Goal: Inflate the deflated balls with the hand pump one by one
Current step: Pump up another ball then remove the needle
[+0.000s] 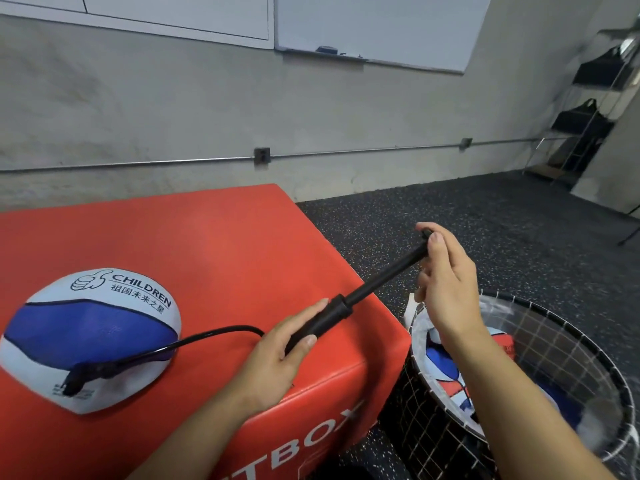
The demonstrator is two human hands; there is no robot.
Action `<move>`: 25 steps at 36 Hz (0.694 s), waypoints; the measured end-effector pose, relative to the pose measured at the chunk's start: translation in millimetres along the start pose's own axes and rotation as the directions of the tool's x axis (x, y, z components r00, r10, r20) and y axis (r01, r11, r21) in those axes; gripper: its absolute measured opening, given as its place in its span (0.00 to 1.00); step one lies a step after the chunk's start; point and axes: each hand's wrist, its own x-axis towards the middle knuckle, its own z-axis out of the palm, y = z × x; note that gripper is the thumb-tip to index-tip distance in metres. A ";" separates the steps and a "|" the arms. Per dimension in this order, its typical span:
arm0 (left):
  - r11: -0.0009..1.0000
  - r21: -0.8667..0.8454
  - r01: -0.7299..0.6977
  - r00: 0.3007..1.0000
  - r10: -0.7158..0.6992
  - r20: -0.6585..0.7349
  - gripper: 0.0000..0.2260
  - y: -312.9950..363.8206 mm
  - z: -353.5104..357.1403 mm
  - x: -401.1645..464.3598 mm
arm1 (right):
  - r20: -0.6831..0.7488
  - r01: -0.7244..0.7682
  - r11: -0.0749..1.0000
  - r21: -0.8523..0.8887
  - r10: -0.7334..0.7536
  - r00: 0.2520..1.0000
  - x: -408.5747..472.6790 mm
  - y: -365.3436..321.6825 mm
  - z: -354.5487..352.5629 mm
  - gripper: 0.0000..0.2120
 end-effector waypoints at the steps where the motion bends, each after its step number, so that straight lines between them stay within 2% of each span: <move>1: 1.000 0.000 0.005 1.000 -0.005 -0.004 0.23 0.3 -0.3 -0.3 | -0.007 0.003 1.000 -0.003 -0.003 1.000 -1.0 -1.8 2.6 0.14; 4: 1.000 -0.007 0.017 1.000 -0.017 -0.003 0.23 -0.8 -1.2 -1.1 | -0.010 0.025 1.000 -0.018 -0.025 1.000 -2.5 0.0 12.0 0.13; 11: 0.999 -0.015 0.030 0.999 -0.031 -0.043 0.23 -3.5 -1.2 0.6 | 0.097 0.049 0.994 -0.099 -0.039 0.995 -5.4 19.2 43.5 0.17; 25: 0.992 -0.102 0.074 0.988 -0.087 -0.127 0.24 -8.2 -4.3 7.4 | 0.295 0.105 0.972 -0.212 -0.038 0.955 -33.5 31.0 91.0 0.12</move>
